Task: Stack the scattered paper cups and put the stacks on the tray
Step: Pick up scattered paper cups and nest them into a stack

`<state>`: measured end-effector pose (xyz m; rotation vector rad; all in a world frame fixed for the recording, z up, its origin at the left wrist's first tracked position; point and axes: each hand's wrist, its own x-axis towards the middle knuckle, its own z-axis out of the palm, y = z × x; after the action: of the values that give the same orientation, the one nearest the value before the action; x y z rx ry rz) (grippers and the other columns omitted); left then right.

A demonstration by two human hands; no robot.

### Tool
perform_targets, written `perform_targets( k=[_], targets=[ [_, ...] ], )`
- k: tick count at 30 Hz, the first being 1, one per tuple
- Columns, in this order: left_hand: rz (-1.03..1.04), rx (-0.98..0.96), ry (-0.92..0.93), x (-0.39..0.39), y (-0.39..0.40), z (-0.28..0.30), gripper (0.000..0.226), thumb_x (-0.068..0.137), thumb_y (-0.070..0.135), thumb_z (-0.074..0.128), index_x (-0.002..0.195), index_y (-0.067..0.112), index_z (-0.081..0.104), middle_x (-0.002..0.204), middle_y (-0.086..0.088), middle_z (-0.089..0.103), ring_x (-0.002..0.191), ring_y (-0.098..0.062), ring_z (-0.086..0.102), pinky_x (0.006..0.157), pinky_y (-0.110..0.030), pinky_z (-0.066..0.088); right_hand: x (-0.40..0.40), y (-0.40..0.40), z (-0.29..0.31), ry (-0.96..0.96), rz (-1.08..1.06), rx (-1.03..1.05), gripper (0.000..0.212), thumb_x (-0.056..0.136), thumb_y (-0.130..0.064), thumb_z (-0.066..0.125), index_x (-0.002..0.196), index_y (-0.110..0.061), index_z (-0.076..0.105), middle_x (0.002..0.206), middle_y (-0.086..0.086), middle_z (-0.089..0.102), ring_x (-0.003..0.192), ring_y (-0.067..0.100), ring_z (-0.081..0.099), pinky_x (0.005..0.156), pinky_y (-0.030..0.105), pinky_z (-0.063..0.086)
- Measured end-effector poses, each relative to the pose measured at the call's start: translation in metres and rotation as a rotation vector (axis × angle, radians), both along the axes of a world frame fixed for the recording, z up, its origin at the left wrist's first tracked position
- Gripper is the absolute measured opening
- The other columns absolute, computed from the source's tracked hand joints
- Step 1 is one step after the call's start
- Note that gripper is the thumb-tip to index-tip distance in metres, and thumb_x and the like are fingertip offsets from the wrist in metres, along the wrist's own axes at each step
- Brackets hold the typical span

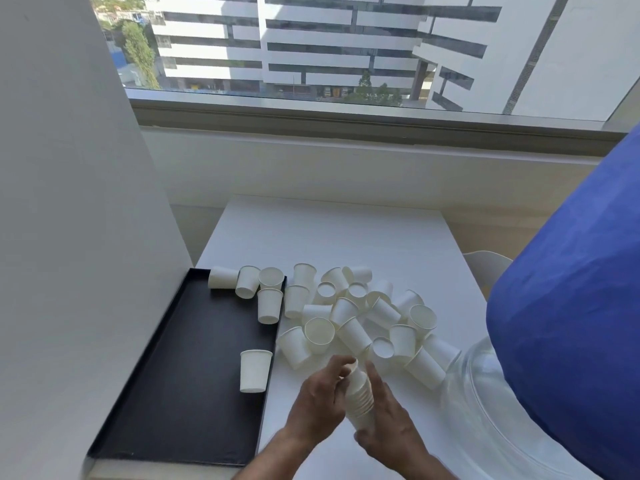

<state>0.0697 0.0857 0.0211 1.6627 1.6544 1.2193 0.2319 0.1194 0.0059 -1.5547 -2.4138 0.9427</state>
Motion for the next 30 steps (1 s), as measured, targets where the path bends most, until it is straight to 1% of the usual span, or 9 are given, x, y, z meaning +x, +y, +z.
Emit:
perform_targets(
  k=[4,6,9,11,15,17,20,27,30],
  targets=[
    [-0.211,-0.101,-0.038,-0.005,0.002,-0.002,0.048,0.096,0.01,0.047,0.136,0.035,0.039,0.076,0.013,0.062,0.064,-0.006,0.051,0.06,-0.019,0.041,-0.007,0.003,0.002,0.008,0.056,0.053,0.122,0.07,-0.024,0.066,0.136,-0.057,-0.032,0.14,-0.008,0.039,0.098,0.024,0.062,0.071,0.03,0.05],
    [-0.255,-0.168,-0.047,-0.01,0.006,-0.003,0.05,0.097,0.015,0.047,0.139,0.038,0.037,0.077,0.012,0.062,0.066,-0.008,0.053,0.062,-0.02,0.042,-0.006,0.004,0.003,0.008,0.086,0.049,0.118,0.07,-0.024,0.066,0.134,-0.064,-0.025,0.139,-0.008,0.038,0.099,0.023,0.062,0.074,0.031,0.052],
    [-0.136,-0.092,0.103,-0.017,0.015,-0.003,0.036,0.094,0.027,0.054,0.129,0.031,0.053,0.098,0.01,0.07,0.092,-0.007,0.062,0.082,-0.026,0.051,-0.003,0.004,0.003,0.047,0.069,0.011,0.107,0.066,-0.027,0.066,0.134,-0.068,-0.005,0.139,-0.013,0.039,0.099,0.02,0.063,0.078,0.034,0.055],
    [0.027,-0.004,0.372,-0.026,0.027,-0.008,0.025,0.09,0.024,0.057,0.114,0.023,0.065,0.115,0.009,0.067,0.112,-0.015,0.058,0.094,-0.034,0.048,0.0,0.003,0.003,0.077,0.02,-0.01,0.1,0.062,-0.03,0.065,0.131,-0.068,0.003,0.136,-0.017,0.039,0.099,0.019,0.062,0.08,0.034,0.055],
    [-0.005,-0.399,0.745,-0.043,0.047,-0.017,0.035,0.094,0.032,0.051,0.128,0.028,0.056,0.161,0.005,0.025,0.151,-0.025,0.011,0.122,-0.047,0.012,0.007,0.004,-0.001,0.109,-0.022,-0.034,0.102,0.062,-0.031,0.065,0.129,-0.069,0.0,0.133,-0.024,0.035,0.103,0.016,0.059,0.084,0.031,0.053],
    [-0.081,-0.507,0.842,-0.049,0.053,-0.025,0.042,0.095,0.038,0.05,0.135,0.026,0.049,0.166,0.005,0.01,0.153,-0.027,-0.004,0.122,-0.055,-0.002,0.011,0.006,-0.002,0.107,-0.031,-0.039,0.103,0.061,-0.032,0.066,0.13,-0.069,-0.001,0.133,-0.025,0.033,0.105,0.015,0.058,0.085,0.029,0.052],
    [-0.145,-0.583,0.908,-0.056,0.06,-0.033,0.056,0.093,0.043,0.052,0.143,0.019,0.041,0.166,0.004,0.009,0.153,-0.029,-0.011,0.119,-0.06,-0.01,0.015,0.006,-0.003,0.092,-0.048,-0.049,0.104,0.061,-0.032,0.067,0.133,-0.067,0.0,0.132,-0.024,0.035,0.105,0.017,0.059,0.086,0.03,0.052],
    [-0.161,-0.511,0.916,-0.055,0.064,-0.035,0.059,0.094,0.041,0.051,0.145,0.016,0.037,0.157,0.007,0.026,0.152,-0.024,0.0,0.121,-0.058,-0.006,0.02,0.007,-0.003,0.071,-0.072,-0.053,0.103,0.061,-0.033,0.066,0.135,-0.064,0.002,0.129,-0.023,0.037,0.102,0.017,0.06,0.086,0.03,0.052],
    [-0.113,-0.308,0.841,-0.051,0.059,-0.026,0.043,0.093,0.031,0.054,0.133,0.017,0.054,0.141,0.004,0.047,0.143,-0.022,0.028,0.123,-0.049,0.015,0.02,0.008,-0.004,0.076,-0.075,-0.052,0.103,0.061,-0.032,0.066,0.134,-0.065,0.002,0.13,-0.022,0.038,0.101,0.017,0.06,0.085,0.031,0.052]
  ],
)
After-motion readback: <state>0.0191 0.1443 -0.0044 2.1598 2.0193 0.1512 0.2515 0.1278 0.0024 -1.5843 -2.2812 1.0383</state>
